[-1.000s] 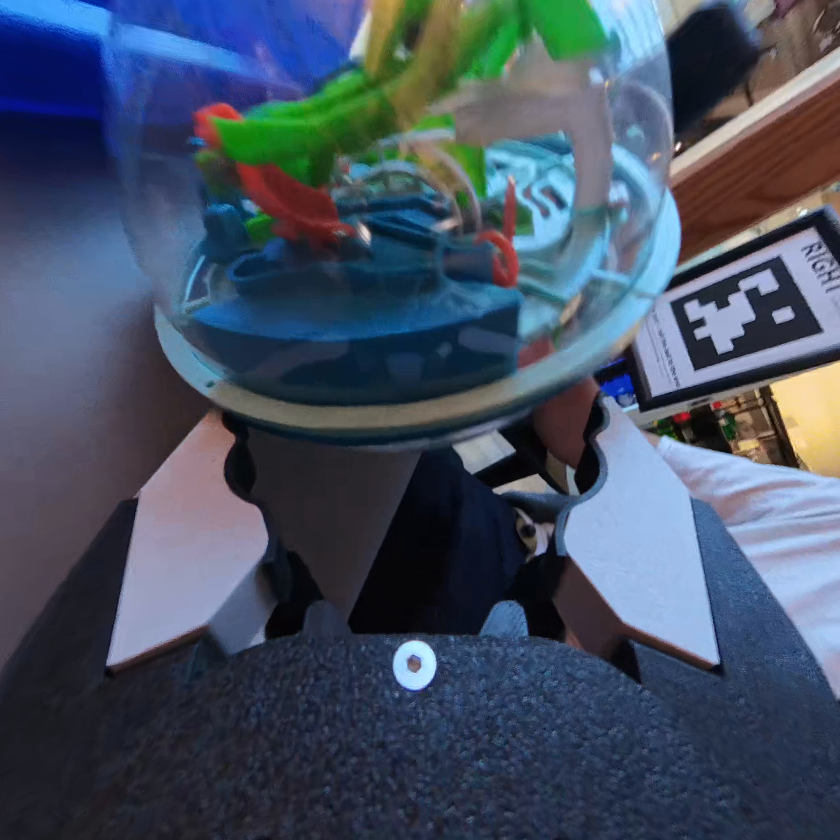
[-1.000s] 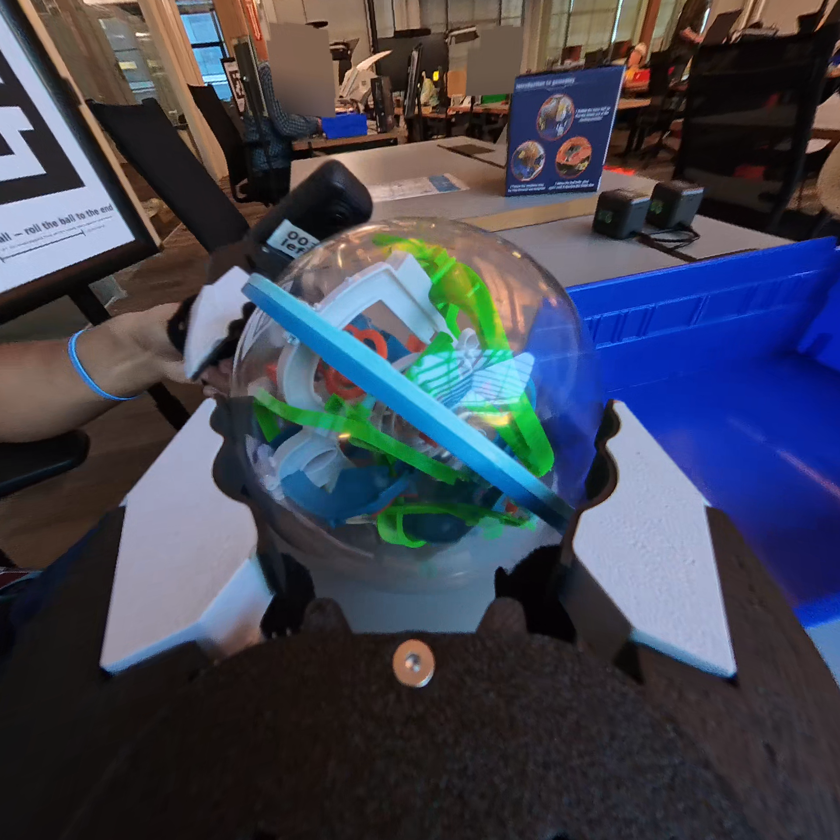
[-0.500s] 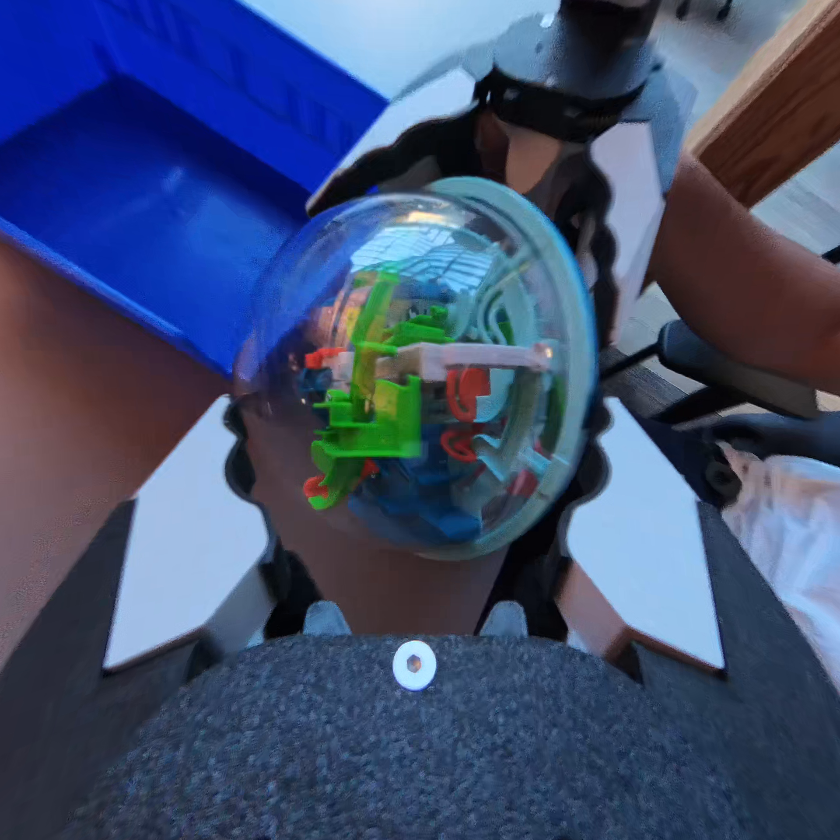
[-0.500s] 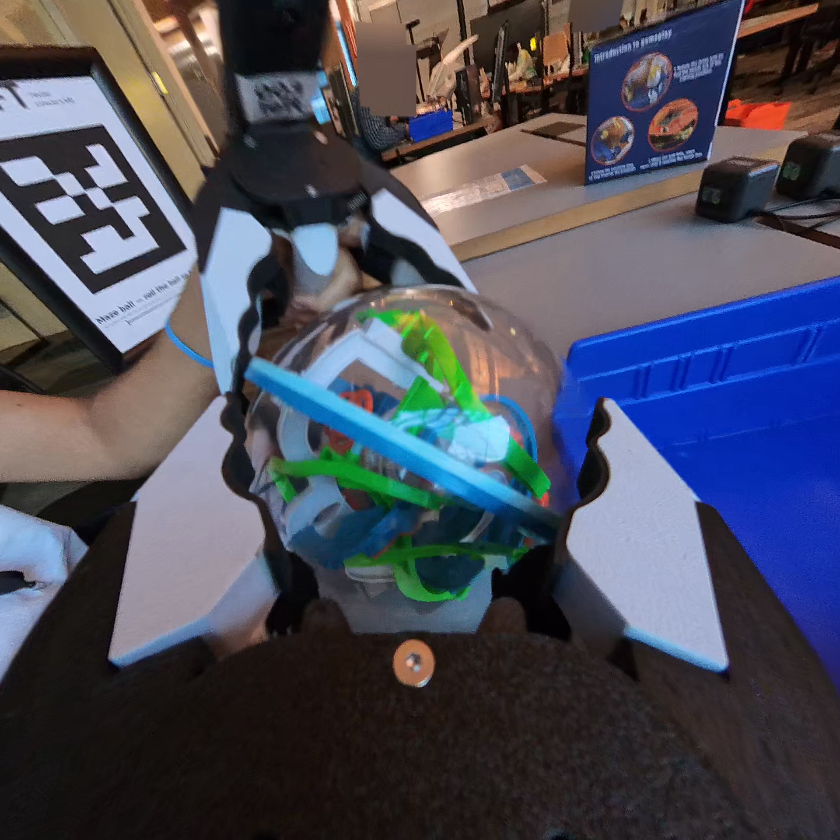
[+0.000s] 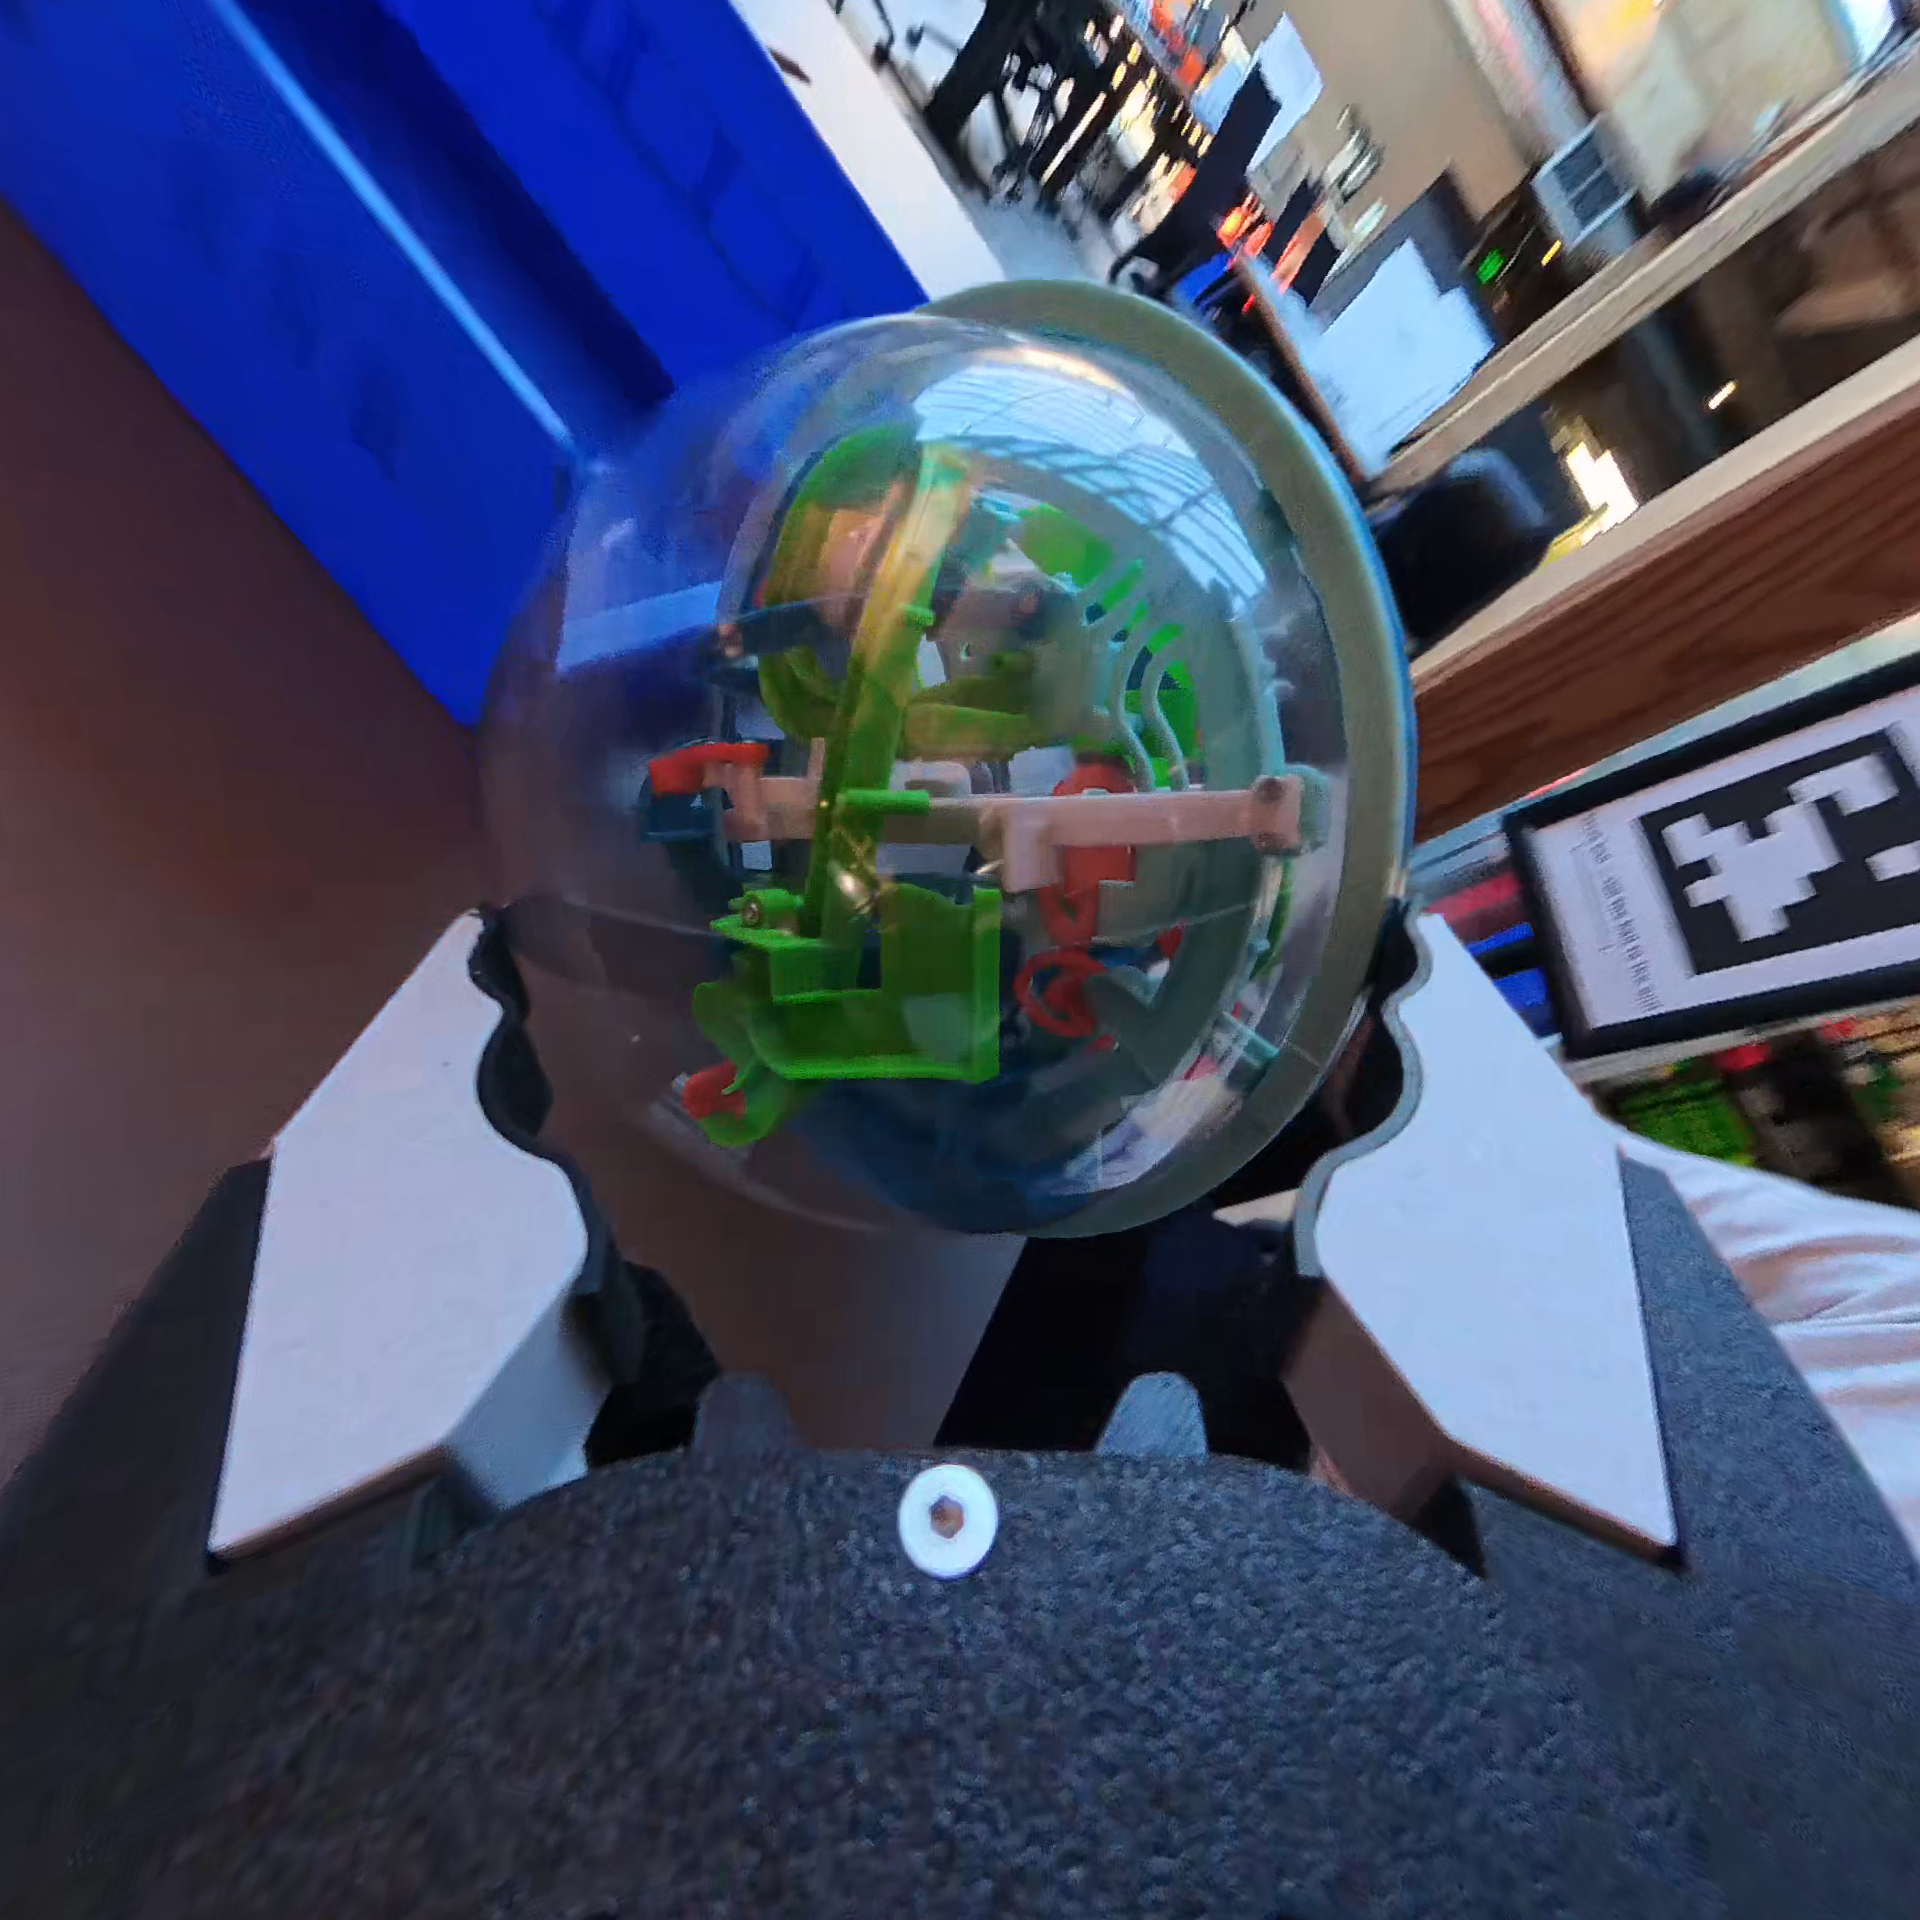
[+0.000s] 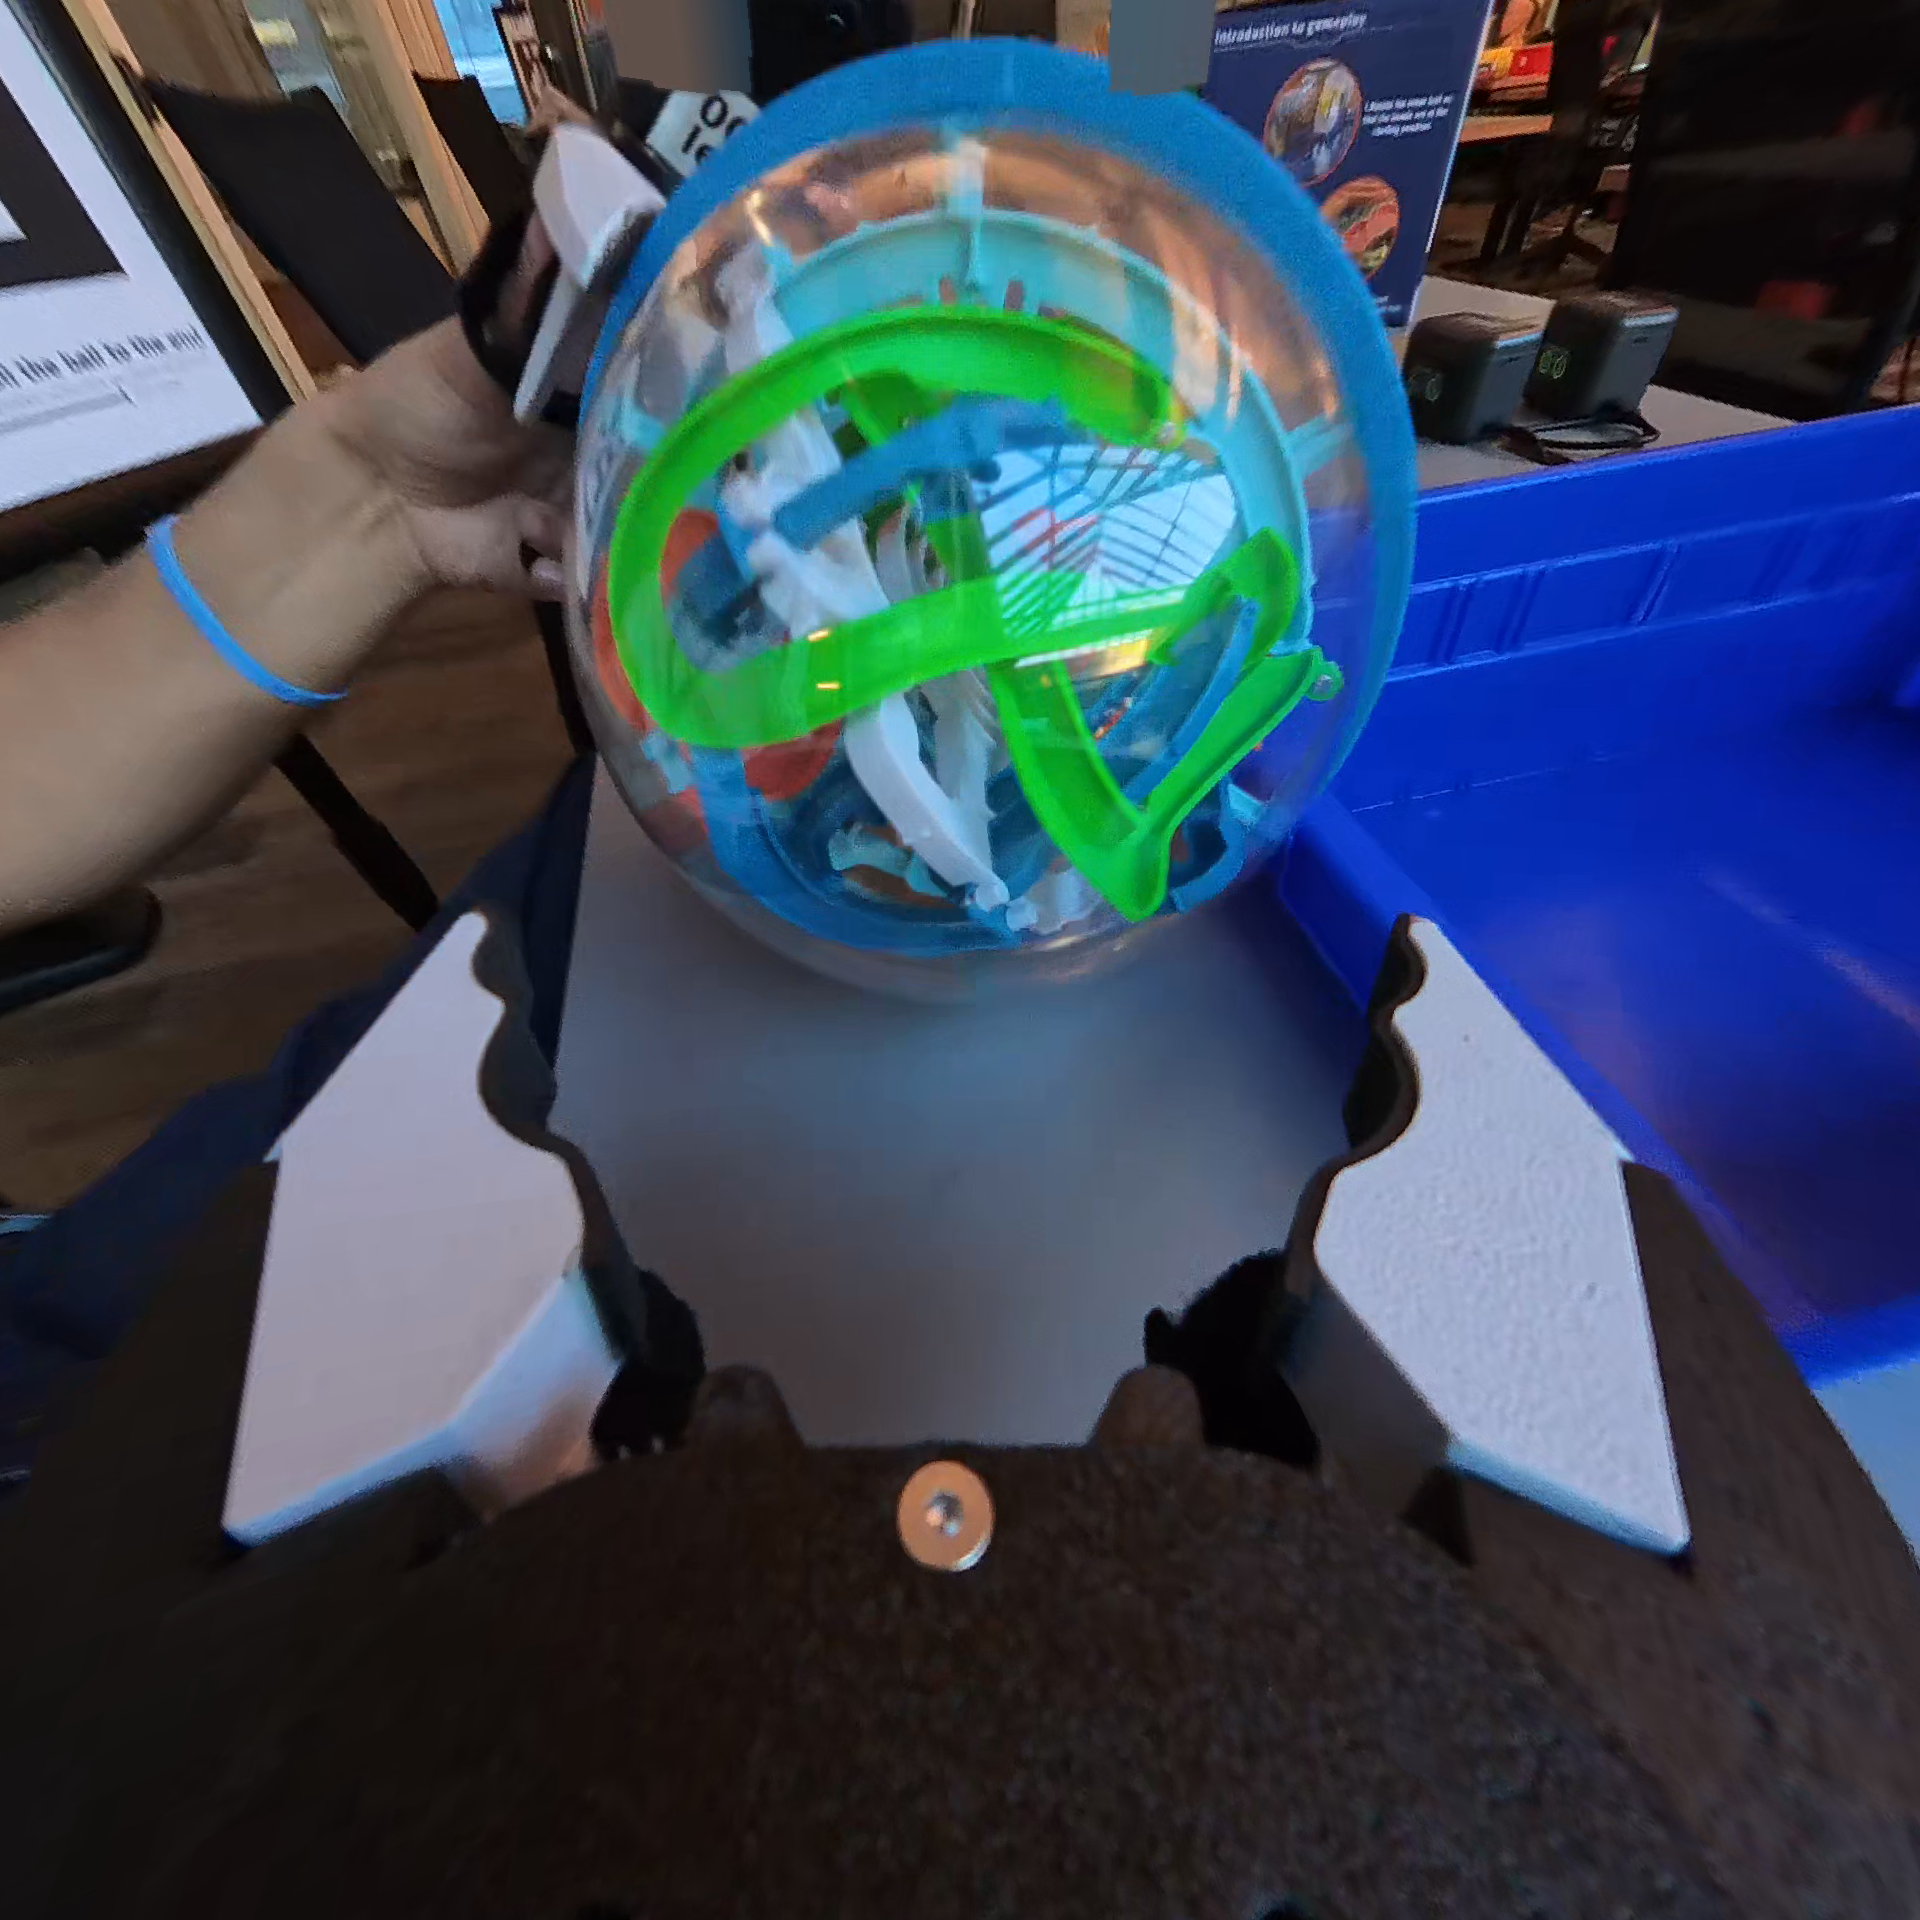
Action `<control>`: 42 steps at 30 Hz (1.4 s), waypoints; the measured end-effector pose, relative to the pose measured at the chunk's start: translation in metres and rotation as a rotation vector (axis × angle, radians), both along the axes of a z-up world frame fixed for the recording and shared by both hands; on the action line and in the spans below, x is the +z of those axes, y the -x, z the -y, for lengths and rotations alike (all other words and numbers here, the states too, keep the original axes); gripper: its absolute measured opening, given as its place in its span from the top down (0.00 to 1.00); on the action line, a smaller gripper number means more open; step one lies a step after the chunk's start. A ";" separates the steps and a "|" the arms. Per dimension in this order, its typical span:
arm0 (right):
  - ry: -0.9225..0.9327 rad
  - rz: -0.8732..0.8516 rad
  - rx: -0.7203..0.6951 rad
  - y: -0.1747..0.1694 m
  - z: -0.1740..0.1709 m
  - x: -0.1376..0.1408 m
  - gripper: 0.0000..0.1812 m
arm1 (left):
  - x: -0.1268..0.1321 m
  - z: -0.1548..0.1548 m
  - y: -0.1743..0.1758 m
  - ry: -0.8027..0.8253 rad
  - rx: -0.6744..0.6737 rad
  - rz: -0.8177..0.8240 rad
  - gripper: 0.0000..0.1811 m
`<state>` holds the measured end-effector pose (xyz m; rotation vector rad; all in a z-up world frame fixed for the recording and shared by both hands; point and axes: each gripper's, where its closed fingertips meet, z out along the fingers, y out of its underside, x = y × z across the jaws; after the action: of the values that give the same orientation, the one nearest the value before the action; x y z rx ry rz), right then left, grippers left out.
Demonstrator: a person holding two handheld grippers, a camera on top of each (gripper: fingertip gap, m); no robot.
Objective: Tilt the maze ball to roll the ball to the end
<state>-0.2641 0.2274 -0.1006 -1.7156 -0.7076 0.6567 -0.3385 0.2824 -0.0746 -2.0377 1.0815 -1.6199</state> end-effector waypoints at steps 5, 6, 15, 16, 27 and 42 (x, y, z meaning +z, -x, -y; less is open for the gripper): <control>-0.071 -0.018 -0.013 0.027 -0.020 0.001 0.15 | -0.010 0.002 0.001 0.208 -0.032 0.077 0.15; -0.077 -0.042 -0.042 0.027 -0.025 0.005 0.15 | -0.012 0.005 0.000 0.228 -0.048 0.081 0.15; -0.059 0.046 -0.191 0.019 -0.006 0.066 0.15 | 0.020 0.032 -0.013 0.456 -0.202 0.331 0.15; -0.040 0.079 -0.213 0.019 -0.001 0.075 0.15 | 0.026 0.037 -0.015 0.496 -0.232 0.372 0.15; -0.053 0.075 -0.339 0.012 0.030 0.132 0.15 | 0.057 0.079 -0.030 0.787 -0.437 0.558 0.15; -0.081 0.064 -0.306 0.010 0.033 0.132 0.15 | 0.057 0.083 -0.031 0.732 -0.433 0.531 0.15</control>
<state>-0.2736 0.1948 0.0309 -1.7298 -0.4941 0.3579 -0.3073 0.1994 -0.0176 -1.5755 0.8248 -2.9027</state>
